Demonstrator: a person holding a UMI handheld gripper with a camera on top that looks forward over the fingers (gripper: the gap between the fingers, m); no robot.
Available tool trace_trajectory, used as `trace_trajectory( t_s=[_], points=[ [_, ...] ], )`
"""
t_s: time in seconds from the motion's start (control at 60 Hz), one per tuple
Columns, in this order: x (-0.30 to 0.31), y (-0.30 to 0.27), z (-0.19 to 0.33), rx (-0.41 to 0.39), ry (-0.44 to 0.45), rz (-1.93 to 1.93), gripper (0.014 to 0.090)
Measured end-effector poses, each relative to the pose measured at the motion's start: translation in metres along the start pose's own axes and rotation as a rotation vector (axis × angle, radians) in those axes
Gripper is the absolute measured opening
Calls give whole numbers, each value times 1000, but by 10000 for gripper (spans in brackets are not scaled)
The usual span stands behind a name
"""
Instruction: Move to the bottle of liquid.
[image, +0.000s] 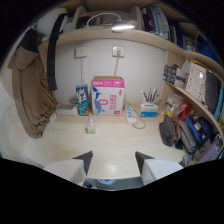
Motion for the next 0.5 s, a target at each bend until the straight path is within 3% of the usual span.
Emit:
trace_trajectory(
  t_s=[0.5],
  points=[
    [-33, 10, 2, 16, 3, -7, 870]
  ],
)
